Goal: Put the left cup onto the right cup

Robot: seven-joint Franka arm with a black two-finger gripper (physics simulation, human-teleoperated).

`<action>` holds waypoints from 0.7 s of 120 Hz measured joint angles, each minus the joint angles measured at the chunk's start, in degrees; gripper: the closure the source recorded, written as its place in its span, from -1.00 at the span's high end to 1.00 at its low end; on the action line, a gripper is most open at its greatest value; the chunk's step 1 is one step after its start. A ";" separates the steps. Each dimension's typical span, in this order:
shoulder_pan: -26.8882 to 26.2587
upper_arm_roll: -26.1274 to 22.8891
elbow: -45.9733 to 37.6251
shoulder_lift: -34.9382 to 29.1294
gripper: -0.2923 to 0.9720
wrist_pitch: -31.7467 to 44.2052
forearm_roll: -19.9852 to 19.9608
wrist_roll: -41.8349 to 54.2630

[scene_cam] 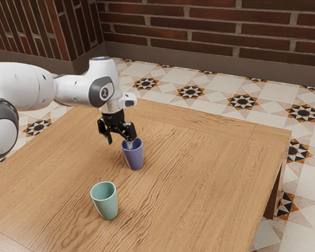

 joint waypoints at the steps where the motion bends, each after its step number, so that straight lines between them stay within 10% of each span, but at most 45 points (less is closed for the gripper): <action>1: 0.00 0.00 0.00 0.02 0.54 0.04 -0.02 0.01; 33: 0.01 0.00 0.00 0.50 0.50 1.14 -0.30 0.22; 84: -0.17 -0.08 -0.07 0.60 -0.55 2.57 0.16 0.32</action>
